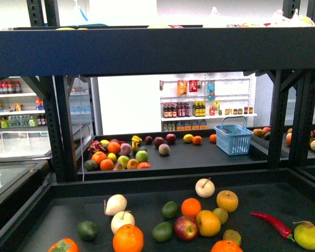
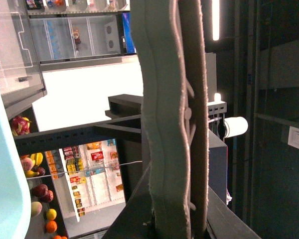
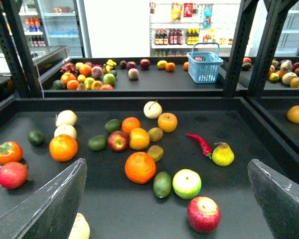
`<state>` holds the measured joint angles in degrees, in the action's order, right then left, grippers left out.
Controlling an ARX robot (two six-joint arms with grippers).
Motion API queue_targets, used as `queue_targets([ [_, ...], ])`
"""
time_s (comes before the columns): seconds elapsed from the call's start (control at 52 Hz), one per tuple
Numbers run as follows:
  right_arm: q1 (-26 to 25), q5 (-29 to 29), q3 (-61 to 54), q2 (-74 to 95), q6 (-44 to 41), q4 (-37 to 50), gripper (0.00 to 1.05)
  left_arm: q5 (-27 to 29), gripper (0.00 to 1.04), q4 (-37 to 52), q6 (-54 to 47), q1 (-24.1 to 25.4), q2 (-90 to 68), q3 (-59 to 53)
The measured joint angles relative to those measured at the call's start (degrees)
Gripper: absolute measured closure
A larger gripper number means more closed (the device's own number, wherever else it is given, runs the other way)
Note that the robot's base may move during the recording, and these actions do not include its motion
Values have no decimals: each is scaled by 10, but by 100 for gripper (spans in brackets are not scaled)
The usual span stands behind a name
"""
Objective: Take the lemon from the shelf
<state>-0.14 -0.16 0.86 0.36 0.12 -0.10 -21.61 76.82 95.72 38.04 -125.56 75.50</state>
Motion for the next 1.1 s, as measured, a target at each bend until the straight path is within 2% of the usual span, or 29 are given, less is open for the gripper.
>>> queue_targets([
  [0.692,0,0,0,0,0,0,7,-14,95,26,21,0,-41,-5],
  [0.73,0,0,0,0,0,0,7,-18,89,28,13,0,-41,-7],
  [0.865,0,0,0,0,0,0,7,-22,55,33,-5,2,-33,-8],
  [1.096,0,0,0,0,0,0,7,-26,18,17,-31,5,-19,-25],
])
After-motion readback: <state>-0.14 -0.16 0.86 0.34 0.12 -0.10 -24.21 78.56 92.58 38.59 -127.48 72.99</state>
